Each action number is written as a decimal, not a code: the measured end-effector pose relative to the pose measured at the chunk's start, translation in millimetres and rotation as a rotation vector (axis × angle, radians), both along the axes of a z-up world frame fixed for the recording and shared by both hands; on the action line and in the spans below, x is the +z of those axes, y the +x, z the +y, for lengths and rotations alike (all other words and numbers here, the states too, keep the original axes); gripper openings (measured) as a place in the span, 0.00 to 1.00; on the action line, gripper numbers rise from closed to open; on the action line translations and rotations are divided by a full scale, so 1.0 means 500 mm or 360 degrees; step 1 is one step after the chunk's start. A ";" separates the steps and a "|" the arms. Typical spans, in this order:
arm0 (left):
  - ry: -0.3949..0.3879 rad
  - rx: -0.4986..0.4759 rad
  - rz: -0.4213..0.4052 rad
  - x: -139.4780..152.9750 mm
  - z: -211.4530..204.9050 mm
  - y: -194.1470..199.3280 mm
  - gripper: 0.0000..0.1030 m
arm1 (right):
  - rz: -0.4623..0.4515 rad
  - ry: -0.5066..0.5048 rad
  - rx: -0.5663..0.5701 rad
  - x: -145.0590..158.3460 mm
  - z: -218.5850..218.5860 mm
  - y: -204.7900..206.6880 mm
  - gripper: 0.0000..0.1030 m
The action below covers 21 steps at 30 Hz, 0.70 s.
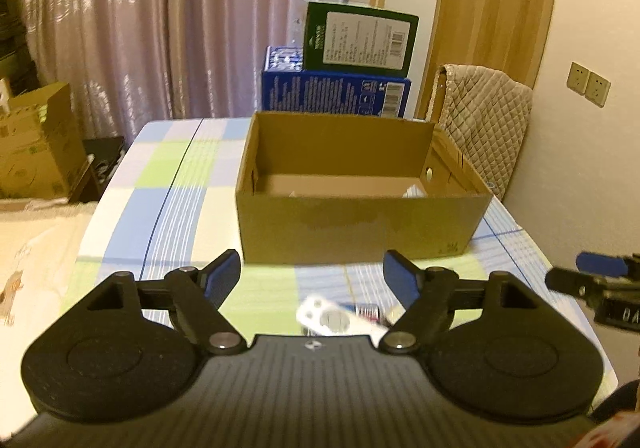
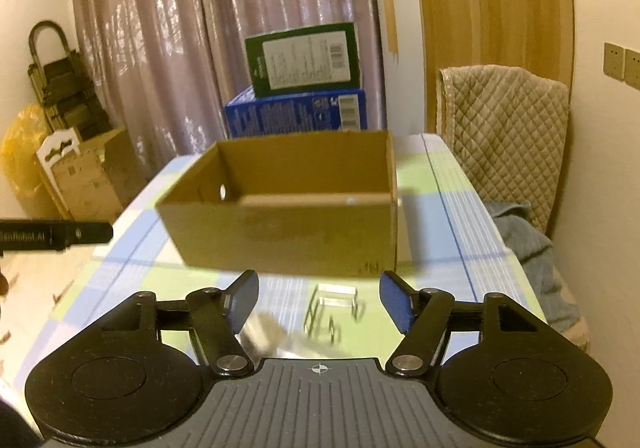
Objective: Organize rigid objects
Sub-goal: 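Withdraw both grippers from the box back toward the remaining items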
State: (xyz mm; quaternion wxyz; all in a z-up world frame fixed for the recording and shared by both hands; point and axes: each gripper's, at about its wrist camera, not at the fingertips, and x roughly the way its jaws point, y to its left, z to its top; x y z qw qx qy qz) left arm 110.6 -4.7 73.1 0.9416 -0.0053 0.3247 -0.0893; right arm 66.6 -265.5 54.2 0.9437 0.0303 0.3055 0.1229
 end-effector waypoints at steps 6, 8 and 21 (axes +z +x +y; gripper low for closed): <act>0.0011 0.0037 0.0047 -0.029 0.000 -0.069 0.74 | 0.0067 -0.0026 0.0000 -0.039 -0.010 -0.079 0.63; 0.0034 0.0037 0.0060 -0.042 -0.002 -0.085 0.74 | 0.0086 -0.0022 -0.0008 -0.051 -0.014 -0.099 0.63; 0.0043 0.0017 0.0135 -0.080 -0.009 -0.119 0.74 | 0.0145 -0.0016 -0.0030 -0.079 -0.025 -0.133 0.63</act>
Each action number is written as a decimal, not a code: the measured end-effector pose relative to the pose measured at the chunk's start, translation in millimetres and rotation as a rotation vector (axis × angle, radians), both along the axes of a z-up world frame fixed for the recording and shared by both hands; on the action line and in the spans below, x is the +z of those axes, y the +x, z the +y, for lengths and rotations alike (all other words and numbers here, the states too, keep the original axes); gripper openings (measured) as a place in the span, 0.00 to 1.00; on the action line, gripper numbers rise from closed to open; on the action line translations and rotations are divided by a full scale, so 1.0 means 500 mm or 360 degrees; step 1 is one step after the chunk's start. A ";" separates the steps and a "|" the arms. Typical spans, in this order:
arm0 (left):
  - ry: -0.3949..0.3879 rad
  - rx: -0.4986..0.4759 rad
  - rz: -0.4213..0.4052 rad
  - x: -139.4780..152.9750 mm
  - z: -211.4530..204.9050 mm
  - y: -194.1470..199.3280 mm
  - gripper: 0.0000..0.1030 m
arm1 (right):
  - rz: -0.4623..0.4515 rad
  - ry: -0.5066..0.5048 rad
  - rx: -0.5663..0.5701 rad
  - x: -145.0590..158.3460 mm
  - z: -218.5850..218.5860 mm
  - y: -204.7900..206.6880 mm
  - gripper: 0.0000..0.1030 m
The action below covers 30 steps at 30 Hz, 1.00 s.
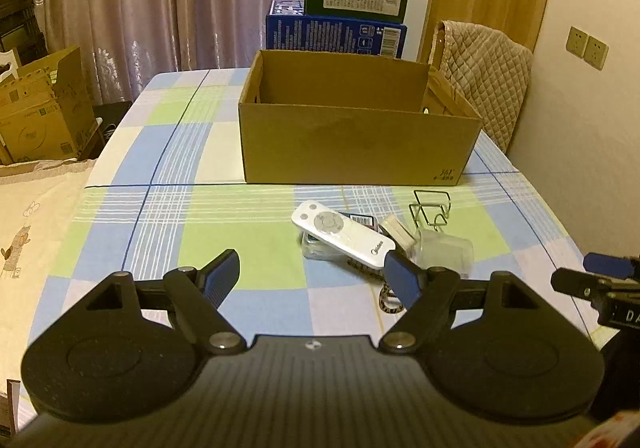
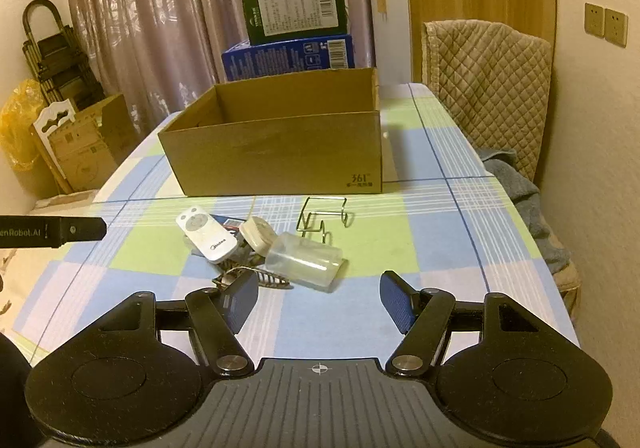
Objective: Organize rigid objects
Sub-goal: 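Withdraw both grippers from the box back toward the remaining items, then grasp the patterned hair clip with the left gripper while the right grasps the clear plastic cup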
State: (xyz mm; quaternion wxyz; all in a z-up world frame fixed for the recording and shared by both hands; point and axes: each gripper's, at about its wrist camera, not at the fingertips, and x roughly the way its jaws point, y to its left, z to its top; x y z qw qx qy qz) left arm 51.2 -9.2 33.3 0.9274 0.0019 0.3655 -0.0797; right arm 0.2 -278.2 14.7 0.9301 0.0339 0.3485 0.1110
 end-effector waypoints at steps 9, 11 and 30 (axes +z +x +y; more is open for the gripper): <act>-0.0011 -0.0073 0.0063 -0.042 -0.029 0.009 0.74 | 0.0041 -0.0039 0.0001 -0.025 -0.011 0.021 0.63; -0.0002 -0.0100 0.0087 -0.056 -0.039 0.013 0.74 | 0.0052 -0.0043 -0.0003 -0.033 -0.015 0.027 0.63; 0.0060 -0.0335 0.0135 -0.219 -0.154 0.067 0.61 | 0.0158 -0.0073 -0.0005 -0.119 -0.046 0.115 0.63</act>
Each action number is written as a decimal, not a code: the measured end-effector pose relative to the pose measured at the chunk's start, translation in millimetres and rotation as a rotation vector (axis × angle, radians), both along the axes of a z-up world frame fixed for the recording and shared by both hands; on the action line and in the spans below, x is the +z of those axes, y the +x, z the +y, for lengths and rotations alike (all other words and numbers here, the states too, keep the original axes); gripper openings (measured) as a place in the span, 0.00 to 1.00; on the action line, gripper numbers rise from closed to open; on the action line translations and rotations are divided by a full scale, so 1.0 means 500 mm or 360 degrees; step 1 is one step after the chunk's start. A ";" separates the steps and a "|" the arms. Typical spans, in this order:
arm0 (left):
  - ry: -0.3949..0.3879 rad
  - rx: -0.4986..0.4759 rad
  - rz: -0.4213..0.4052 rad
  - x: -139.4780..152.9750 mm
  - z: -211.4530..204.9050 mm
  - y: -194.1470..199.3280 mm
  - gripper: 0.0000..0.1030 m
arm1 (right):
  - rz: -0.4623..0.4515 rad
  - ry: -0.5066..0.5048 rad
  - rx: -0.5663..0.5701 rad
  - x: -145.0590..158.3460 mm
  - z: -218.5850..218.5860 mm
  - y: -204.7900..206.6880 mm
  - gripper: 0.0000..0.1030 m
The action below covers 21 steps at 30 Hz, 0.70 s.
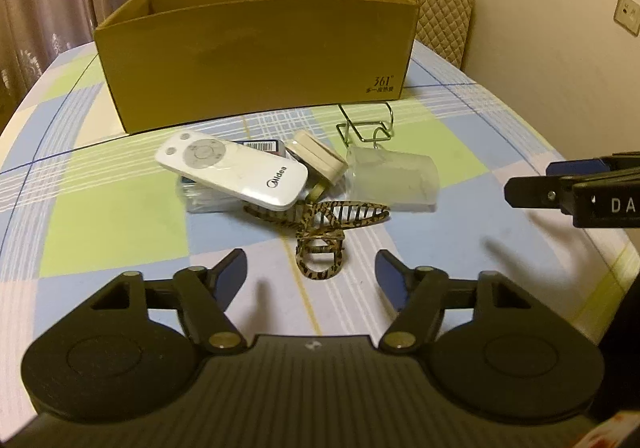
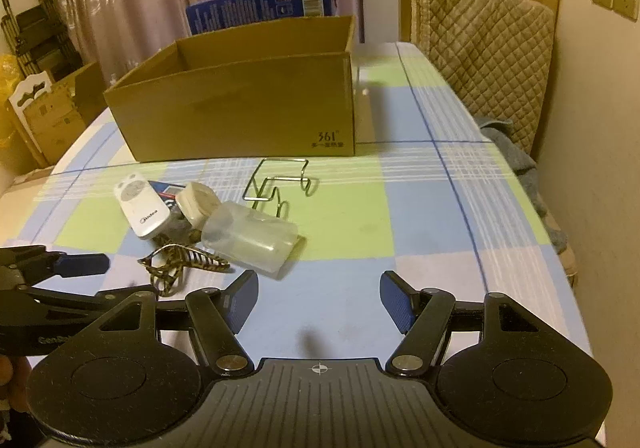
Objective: Organize rigid objects
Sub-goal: 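Grasp the patterned hair clip with the left gripper while the right grasps the clear plastic cup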
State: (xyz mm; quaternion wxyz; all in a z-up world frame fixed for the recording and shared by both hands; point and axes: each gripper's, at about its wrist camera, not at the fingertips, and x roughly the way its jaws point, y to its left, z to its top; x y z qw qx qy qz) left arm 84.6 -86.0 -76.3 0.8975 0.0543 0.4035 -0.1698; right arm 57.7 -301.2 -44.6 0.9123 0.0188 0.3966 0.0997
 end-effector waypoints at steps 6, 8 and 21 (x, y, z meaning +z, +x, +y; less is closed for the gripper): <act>0.0059 -0.0014 0.0017 -0.030 -0.020 0.023 0.43 | 0.0031 -0.0003 0.0067 -0.022 0.008 0.034 0.63; 0.0060 -0.0009 0.0007 -0.035 -0.023 0.029 0.38 | 0.0036 -0.0008 0.0094 -0.029 0.011 0.044 0.63; 0.0028 0.0049 0.0011 -0.028 -0.002 0.042 0.25 | 0.0141 0.0030 0.0172 -0.070 0.045 0.098 0.63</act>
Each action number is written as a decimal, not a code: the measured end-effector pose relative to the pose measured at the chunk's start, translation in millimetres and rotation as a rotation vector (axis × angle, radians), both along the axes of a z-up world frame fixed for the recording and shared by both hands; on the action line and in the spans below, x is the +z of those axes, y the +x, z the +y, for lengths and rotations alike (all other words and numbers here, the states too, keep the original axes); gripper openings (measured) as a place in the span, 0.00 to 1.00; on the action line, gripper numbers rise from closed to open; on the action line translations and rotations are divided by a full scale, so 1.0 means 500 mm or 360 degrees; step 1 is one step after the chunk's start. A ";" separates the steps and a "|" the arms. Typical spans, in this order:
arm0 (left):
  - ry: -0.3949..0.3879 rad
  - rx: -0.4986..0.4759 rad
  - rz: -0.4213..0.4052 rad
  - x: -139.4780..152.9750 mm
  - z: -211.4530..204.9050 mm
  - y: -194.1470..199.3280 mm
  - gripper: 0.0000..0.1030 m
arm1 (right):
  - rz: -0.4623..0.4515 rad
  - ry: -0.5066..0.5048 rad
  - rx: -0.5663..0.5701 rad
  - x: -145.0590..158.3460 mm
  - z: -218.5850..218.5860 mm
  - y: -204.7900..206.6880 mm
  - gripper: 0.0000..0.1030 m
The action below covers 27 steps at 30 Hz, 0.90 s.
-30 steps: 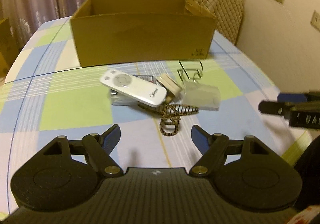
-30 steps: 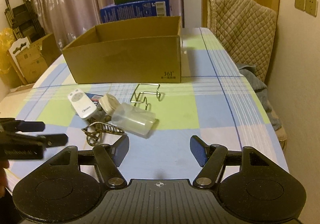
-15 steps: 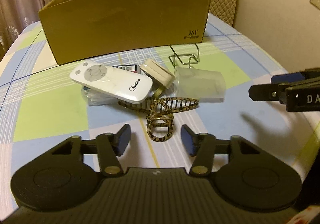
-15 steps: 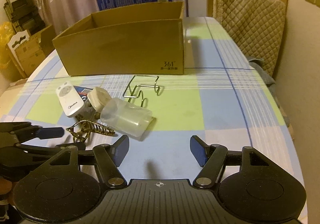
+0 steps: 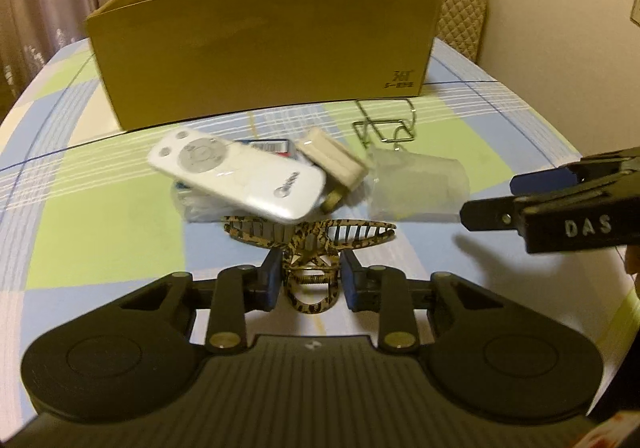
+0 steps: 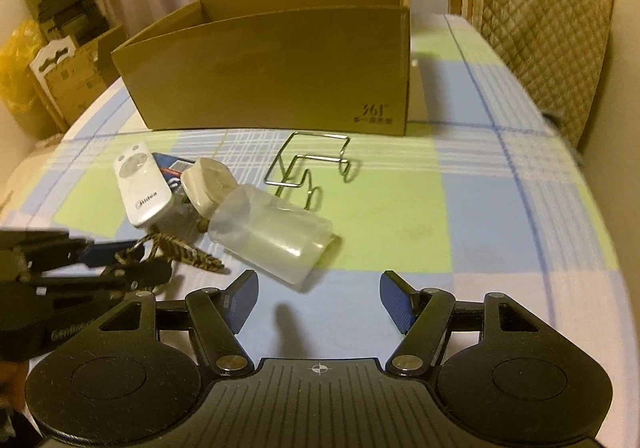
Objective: Organize rigid objects
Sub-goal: 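Grasp the patterned hair clip with the left gripper while the right grasps the clear plastic cup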
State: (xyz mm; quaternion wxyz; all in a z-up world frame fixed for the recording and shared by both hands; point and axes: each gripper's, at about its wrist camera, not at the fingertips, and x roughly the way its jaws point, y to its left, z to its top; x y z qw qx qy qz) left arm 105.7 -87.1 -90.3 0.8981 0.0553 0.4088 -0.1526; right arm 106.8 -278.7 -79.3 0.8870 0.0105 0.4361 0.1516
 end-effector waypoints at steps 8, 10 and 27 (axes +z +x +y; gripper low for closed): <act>0.0003 0.0157 -0.0029 0.012 0.069 -0.011 0.25 | -0.0024 0.0119 -0.0127 -0.004 0.051 0.017 0.85; 0.0005 0.0190 -0.0034 0.013 0.085 -0.007 0.25 | -0.0020 0.0137 -0.0162 -0.006 0.062 0.026 0.85; 0.0031 0.0184 -0.0029 -0.003 0.094 -0.007 0.40 | -0.0046 -0.0045 -0.0226 -0.032 0.101 0.047 0.70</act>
